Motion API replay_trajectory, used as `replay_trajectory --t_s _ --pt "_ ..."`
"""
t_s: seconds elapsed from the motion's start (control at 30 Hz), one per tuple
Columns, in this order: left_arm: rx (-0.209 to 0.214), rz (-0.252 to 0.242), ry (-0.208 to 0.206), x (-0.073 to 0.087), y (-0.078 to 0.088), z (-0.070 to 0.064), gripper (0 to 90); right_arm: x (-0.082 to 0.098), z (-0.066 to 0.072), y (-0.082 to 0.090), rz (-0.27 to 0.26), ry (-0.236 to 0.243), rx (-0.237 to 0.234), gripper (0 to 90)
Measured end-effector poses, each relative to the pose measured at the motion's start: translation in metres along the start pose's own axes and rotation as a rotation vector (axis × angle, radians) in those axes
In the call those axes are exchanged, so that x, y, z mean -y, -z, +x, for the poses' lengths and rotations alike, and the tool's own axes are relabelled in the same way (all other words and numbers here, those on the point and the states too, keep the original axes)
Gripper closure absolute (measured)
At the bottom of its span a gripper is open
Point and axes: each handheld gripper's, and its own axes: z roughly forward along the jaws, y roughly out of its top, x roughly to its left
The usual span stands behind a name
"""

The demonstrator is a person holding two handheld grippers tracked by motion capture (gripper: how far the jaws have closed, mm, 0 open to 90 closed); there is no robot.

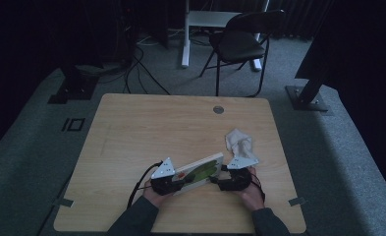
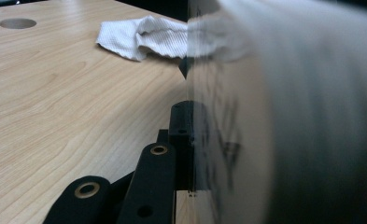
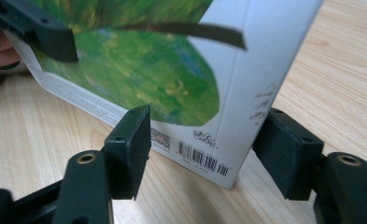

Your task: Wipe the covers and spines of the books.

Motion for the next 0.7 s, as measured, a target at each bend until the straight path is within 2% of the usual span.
replay_trajectory --t_s 0.1,0.23,0.4,0.53,0.6,0.63,0.67,0.7 --pt "0.018 -0.056 0.044 -0.006 0.008 0.002 78.8 0.000 0.001 -0.002 0.009 0.003 -0.005 34.3" --pt "0.015 -0.099 0.063 -0.017 0.019 0.001 78.8 -0.001 0.005 -0.007 0.022 0.021 -0.019 33.3" --pt "0.009 -0.108 0.075 -0.023 0.023 -0.001 78.7 -0.003 0.010 -0.008 0.012 0.048 -0.018 33.5" --pt "0.005 -0.101 0.062 -0.026 0.021 -0.005 78.5 -0.004 0.013 -0.008 0.006 0.055 0.005 35.2" --pt "0.003 -0.122 0.065 -0.027 0.021 -0.008 78.2 -0.004 0.014 -0.009 0.012 0.058 -0.001 37.4" --pt "0.013 -0.155 0.070 -0.028 0.022 -0.009 77.3 -0.004 0.015 -0.010 0.015 0.052 -0.012 41.4" --pt "0.013 -0.155 0.070 -0.028 0.022 -0.009 76.5 -0.004 0.015 -0.010 0.015 0.052 -0.012 41.4" --pt "0.024 -0.178 0.068 -0.028 0.022 -0.010 76.5 -0.004 0.016 -0.011 0.016 0.049 -0.024 42.8"
